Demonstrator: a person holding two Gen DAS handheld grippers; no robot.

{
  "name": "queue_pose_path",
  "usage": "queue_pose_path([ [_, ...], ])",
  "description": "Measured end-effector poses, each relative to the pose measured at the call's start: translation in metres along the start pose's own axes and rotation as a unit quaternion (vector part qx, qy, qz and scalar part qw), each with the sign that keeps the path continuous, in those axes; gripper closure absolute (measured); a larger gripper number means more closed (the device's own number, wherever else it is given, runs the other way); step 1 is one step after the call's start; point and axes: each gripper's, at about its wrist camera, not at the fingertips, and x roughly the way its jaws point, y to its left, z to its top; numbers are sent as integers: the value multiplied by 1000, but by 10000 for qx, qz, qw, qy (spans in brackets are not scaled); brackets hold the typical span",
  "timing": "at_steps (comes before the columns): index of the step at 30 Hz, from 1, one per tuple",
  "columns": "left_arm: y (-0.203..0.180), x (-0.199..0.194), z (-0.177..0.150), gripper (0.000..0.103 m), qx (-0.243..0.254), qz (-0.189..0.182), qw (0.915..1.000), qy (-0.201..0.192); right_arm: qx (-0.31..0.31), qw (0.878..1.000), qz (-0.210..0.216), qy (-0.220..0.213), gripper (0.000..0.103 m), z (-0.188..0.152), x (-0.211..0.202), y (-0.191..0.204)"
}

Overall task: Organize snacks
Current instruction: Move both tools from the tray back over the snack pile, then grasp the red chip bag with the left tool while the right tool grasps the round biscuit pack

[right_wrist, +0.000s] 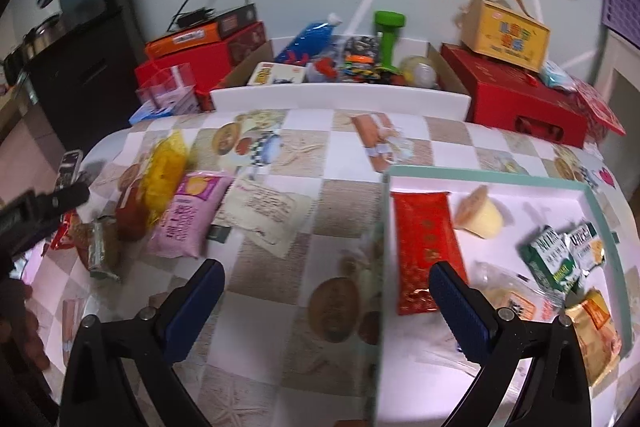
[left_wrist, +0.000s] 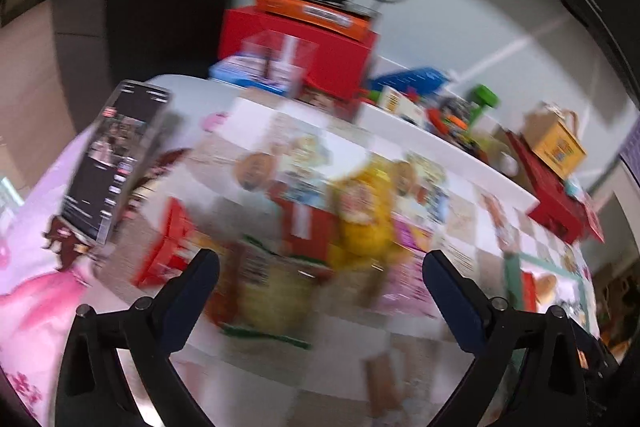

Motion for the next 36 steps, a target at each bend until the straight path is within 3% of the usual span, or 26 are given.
queue_pose_path([
  [7, 45, 19, 11, 22, -23, 466, 9988, 178, -92, 9999, -53, 89, 0, -1, 9, 9],
  [12, 61, 34, 4, 34, -89, 471, 9979, 432, -120, 9999, 17, 71, 0, 1, 9, 15],
  [14, 63, 36, 0, 46, -93, 448, 9978, 472, -127, 9998, 175, 32, 0, 3, 7, 21],
  [17, 61, 36, -3, 51, -70, 157, 9987, 475, -206, 9990, 402, -17, 0, 7, 6, 35],
  [24, 46, 38, -9, 53, 167, -108, 9982, 566, -743, 9943, 771, -10, 0, 5, 9, 85],
  [31, 50, 32, -14, 53, 115, -280, 9974, 654, -1102, 9866, 1166, 310, 7, -12, 28, 136],
  [36, 56, 31, -16, 53, 6, -447, 9965, 705, -1244, 9836, 1222, 468, 12, -23, 42, 161],
])
